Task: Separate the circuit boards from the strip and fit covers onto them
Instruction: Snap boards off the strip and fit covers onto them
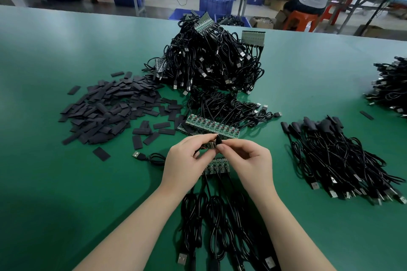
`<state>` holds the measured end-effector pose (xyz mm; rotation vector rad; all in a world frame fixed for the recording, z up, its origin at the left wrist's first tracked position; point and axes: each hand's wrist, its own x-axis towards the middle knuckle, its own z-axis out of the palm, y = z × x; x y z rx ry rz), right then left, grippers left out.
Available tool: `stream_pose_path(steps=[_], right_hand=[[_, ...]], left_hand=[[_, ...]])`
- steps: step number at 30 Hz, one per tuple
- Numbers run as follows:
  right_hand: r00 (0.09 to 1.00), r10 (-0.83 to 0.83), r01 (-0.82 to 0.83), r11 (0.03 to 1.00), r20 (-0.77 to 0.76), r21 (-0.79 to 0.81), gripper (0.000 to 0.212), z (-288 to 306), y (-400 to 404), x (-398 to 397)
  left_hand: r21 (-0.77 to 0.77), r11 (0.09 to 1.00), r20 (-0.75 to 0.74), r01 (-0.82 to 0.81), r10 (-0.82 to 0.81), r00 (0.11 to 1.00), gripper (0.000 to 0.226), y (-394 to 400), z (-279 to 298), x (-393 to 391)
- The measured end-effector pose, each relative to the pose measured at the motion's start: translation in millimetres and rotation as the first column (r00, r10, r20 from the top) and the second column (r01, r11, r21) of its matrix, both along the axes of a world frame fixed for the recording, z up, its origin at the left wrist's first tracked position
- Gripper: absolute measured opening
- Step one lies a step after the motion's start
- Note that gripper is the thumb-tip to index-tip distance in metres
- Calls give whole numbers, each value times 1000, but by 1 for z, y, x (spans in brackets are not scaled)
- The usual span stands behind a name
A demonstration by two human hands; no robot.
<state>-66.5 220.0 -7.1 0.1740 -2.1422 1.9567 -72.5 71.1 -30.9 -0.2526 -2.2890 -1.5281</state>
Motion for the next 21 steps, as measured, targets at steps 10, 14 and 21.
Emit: stream_pose_path(steps=[10,14,21], right_hand=[[1000,0,0,1000,-9,8,24,0,-1,0],[1000,-2,2,1000,-13,17,23,0,-1,1],[1000,-4,4,1000,-8,16,23,1,-1,2]], left_hand=[[32,999,-24,0,1,1000,36,1,-1,0],[34,999,-16,4,-3,1000,37,1,-3,0],[51,999,4,10,-10,1000,33,1,-6,0]])
